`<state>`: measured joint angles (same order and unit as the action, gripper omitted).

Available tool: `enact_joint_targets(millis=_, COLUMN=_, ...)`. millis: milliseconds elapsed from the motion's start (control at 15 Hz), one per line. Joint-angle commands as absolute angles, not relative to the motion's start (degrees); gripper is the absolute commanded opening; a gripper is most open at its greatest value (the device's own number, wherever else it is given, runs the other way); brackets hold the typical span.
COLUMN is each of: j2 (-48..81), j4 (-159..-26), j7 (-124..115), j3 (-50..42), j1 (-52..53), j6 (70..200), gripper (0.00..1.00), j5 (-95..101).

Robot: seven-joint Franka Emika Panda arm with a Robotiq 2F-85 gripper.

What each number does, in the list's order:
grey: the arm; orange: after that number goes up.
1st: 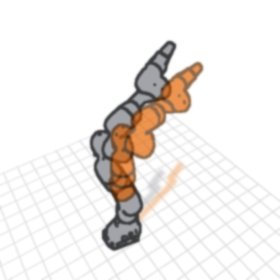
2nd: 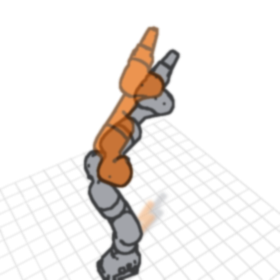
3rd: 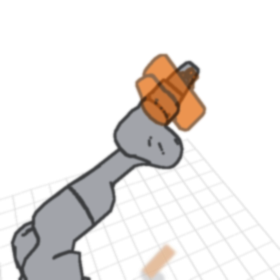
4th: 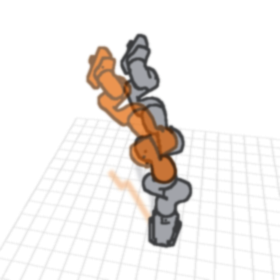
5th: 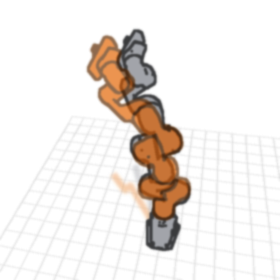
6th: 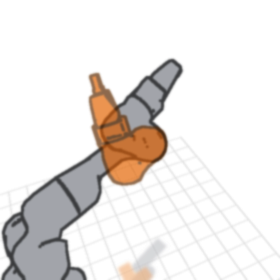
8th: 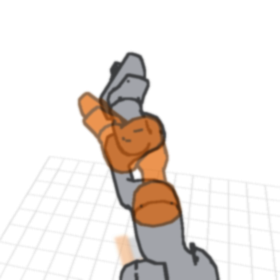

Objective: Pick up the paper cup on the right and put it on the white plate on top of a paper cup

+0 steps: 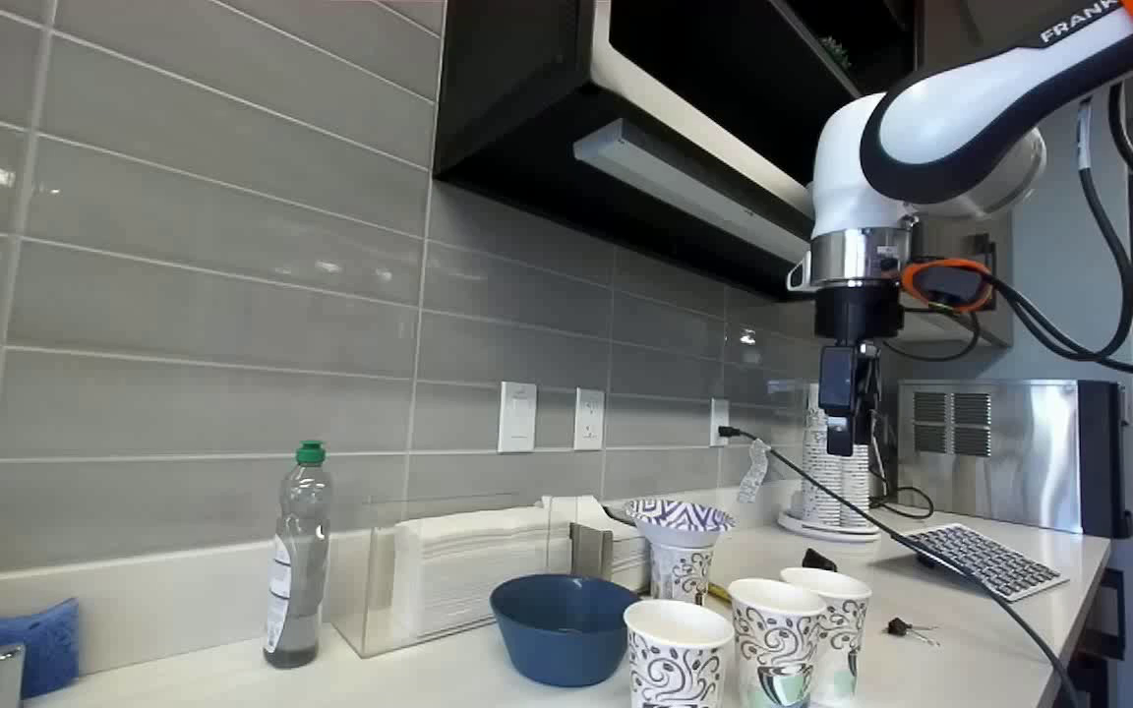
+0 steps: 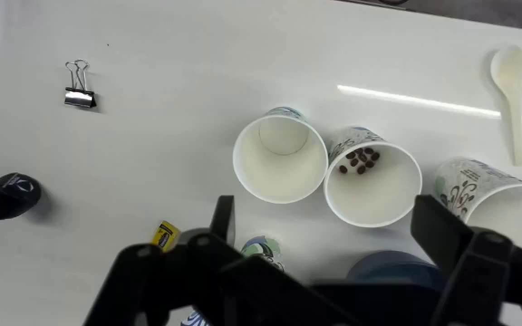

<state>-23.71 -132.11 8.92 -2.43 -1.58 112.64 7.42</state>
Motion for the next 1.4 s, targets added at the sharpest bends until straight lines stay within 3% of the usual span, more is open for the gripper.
enact_joint_targets(millis=0, j2=-23.7, j4=-132.0, j7=8.9, j3=-2.6, j1=-1.4, j6=112.5, gripper=1.00, j5=7.5)
enact_joint_targets(millis=533, j2=-23.7, j4=-132.0, j7=8.9, j3=-2.6, j1=-1.4, j6=112.5, gripper=1.00, j5=7.5)
enact_joint_targets(millis=1067, j2=-18.2, j4=-135.5, j7=-1.3, j3=-5.3, j1=-4.1, j6=126.7, gripper=1.00, j5=0.5)
enact_joint_targets(millis=1333, j2=-16.1, j4=-136.5, j7=-3.8, j3=-6.2, j1=-6.9, j6=127.7, gripper=1.00, j5=3.1)
